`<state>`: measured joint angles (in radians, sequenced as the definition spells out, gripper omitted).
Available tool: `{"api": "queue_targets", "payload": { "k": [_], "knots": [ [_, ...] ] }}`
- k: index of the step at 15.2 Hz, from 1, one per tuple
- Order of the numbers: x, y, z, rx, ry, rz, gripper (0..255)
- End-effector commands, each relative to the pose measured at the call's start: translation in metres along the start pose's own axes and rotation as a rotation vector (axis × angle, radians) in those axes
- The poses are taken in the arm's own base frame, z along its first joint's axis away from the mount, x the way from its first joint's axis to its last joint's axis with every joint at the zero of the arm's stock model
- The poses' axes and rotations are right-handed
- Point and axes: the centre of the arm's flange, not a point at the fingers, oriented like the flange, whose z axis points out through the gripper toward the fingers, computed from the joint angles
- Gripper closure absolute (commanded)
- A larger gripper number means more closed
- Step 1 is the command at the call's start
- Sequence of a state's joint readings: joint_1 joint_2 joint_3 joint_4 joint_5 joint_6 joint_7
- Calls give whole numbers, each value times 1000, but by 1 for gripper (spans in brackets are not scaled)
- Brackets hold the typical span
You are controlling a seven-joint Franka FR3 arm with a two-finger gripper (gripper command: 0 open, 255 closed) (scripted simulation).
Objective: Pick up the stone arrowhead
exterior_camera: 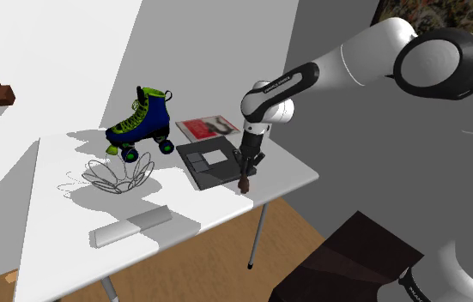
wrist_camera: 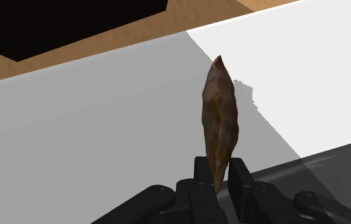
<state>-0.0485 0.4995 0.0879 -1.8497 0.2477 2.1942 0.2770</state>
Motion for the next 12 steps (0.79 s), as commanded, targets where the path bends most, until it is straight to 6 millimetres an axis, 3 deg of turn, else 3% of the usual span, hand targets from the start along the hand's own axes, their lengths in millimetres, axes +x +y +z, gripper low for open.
{"api": "queue_targets", "payload": {
  "k": [1,10,12],
  "knots": [
    [-3,-1,-10,0,-1,0,255],
    [-13,-8,-55,0,-1,0,255],
    [-13,-9,-56,0,-1,0,255]
  ]
}}
